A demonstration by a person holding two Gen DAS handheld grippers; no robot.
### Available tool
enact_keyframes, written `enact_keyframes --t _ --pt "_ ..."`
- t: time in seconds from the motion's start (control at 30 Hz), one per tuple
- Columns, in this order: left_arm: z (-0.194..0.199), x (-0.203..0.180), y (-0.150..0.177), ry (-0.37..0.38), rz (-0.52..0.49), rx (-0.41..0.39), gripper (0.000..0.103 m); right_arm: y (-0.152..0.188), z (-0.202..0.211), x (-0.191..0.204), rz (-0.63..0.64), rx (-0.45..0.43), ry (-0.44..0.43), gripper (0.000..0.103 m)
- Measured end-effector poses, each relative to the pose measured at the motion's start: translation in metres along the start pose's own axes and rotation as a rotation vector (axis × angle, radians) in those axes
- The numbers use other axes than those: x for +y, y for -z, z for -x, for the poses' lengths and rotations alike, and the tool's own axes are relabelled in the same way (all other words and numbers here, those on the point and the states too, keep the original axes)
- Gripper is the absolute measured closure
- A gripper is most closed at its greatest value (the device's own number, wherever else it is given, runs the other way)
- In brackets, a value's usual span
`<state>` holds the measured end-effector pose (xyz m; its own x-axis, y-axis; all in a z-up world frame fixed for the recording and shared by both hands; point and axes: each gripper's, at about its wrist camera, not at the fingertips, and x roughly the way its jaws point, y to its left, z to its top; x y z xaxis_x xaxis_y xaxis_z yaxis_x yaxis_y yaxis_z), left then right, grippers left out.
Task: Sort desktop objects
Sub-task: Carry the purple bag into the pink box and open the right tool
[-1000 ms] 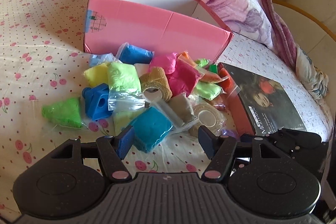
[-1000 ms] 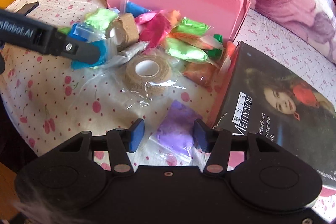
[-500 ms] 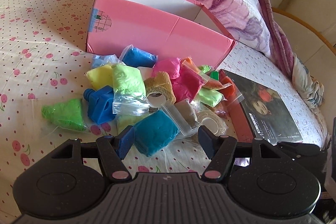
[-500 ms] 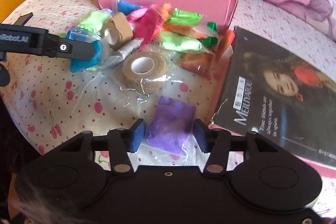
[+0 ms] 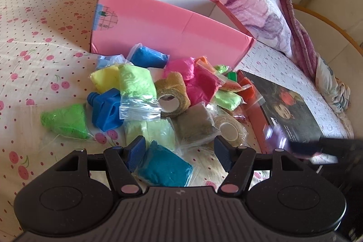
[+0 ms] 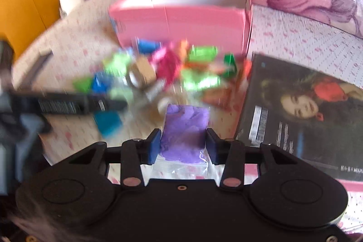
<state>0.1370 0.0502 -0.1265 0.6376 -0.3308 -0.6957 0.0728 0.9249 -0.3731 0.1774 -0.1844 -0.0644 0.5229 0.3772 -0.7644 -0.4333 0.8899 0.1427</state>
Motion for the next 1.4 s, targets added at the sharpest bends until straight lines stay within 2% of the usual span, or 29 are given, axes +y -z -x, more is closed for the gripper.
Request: enact_keyframes --t 0.23,0.37,0.6,0.8,0.97,1.17,1.4 --pt "0.005 -0.021 0.001 -0.1 -0.17 -0.05 0.038 -0.07 0.009 -0.006 0.024 -0.094 -0.033 0.061" --pt "0.003 -0.019 0.001 -0.093 -0.161 -0.042 0.038 -0.11 0.0 -0.008 0.061 -0.124 -0.031 0.061" --pt "0.001 -0.014 0.0 -0.073 -0.122 -0.04 0.037 -0.165 -0.04 -0.016 0.07 -0.104 -0.04 0.061" --pt "0.002 -0.004 -0.004 -0.072 -0.073 -0.05 0.037 -0.2 -0.089 -0.022 0.079 -0.025 -0.035 0.061" --pt "-0.001 0.002 -0.006 -0.064 -0.045 -0.046 0.037 -0.219 -0.133 -0.023 0.073 0.082 -0.035 0.061" --pt "-0.003 0.007 -0.008 -0.058 -0.02 -0.043 0.038 -0.227 -0.178 -0.026 0.067 0.207 -0.008 0.061" --pt "-0.006 0.01 -0.009 -0.04 0.003 -0.035 0.037 -0.226 -0.202 -0.019 0.116 0.258 0.014 0.06"
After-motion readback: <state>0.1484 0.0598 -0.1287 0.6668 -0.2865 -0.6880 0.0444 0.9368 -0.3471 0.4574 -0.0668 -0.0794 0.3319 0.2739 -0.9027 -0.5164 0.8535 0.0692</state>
